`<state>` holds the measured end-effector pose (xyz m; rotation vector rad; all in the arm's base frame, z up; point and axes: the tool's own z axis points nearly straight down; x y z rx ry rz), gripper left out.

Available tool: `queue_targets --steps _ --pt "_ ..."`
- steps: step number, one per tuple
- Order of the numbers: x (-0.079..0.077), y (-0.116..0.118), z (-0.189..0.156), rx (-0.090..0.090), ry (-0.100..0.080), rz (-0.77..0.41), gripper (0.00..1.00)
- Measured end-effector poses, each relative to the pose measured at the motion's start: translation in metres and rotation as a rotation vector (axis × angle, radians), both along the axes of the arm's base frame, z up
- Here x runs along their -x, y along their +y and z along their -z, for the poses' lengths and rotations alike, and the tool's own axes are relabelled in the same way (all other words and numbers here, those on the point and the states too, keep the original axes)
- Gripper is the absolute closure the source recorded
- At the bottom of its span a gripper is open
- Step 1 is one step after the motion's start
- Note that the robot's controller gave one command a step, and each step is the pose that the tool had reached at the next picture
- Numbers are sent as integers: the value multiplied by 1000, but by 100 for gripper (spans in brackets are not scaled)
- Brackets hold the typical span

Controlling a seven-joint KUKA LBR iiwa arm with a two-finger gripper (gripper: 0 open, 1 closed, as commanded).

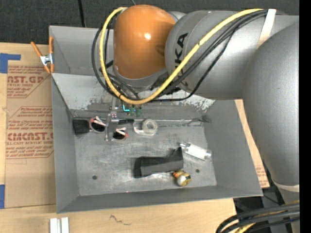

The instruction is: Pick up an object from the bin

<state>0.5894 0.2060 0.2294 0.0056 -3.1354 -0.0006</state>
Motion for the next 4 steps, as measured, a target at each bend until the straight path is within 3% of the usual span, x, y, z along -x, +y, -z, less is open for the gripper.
queue_targets --steps 1,2,3,4 --pt "-2 -1 -5 -1 -8 3 0" --pt "4 -15 63 -2 -12 22 0" --pt "11 -26 124 1 -1 90 0" --pt "2 -30 97 0 -6 113 0"
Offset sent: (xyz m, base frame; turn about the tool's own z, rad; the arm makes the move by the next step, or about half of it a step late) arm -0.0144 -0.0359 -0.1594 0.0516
